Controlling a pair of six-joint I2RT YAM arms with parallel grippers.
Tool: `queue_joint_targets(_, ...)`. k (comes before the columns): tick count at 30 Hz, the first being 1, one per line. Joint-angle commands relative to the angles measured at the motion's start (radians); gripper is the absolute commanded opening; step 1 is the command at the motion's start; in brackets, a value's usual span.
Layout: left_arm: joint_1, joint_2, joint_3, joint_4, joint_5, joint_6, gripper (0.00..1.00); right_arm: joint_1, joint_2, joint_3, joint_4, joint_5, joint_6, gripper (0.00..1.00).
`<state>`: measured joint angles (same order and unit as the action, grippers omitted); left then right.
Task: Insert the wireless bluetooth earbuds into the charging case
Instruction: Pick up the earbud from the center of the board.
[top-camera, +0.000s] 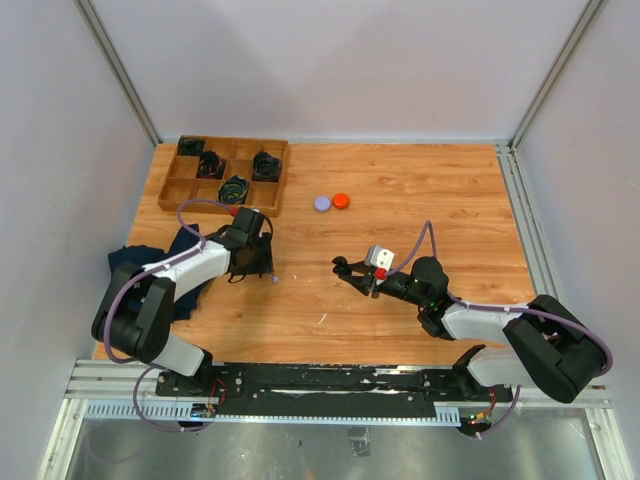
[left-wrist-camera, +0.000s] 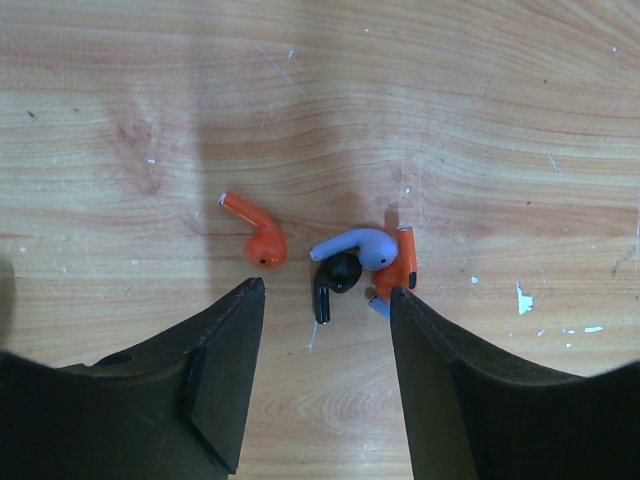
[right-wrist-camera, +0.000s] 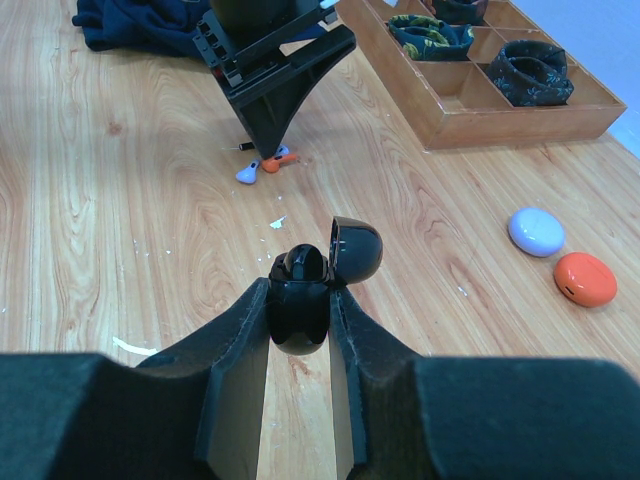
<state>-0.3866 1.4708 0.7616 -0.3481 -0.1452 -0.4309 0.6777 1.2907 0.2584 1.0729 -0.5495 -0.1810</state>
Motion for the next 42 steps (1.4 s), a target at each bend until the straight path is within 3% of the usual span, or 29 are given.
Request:
queue_joint_targets(1, -0.001, 0.033, 0.038, -0.006, -0.013, 0.022, 0.58, -0.009, -0.005, 0.002, 0.015, -0.015, -0.014, 0.11)
queue_joint_targets(23, -0.002, 0.103, 0.092, -0.049, -0.002, 0.032, 0.36, -0.009, 0.002, 0.005, 0.013, -0.023, -0.011, 0.11)
queue_joint_targets(33, -0.031, 0.154, 0.130, -0.097, -0.021, 0.031, 0.36, -0.009, -0.001, 0.006, 0.010, -0.023, -0.010, 0.11)
queue_joint_targets(38, -0.048, 0.157, 0.140, -0.133, -0.032, 0.030, 0.28, -0.009, -0.002, 0.007, 0.009, -0.023, -0.011, 0.11)
queue_joint_targets(42, -0.052, 0.118, 0.106, -0.151, -0.028, 0.018, 0.28, -0.009, -0.004, 0.005, 0.009, -0.024, -0.010, 0.10)
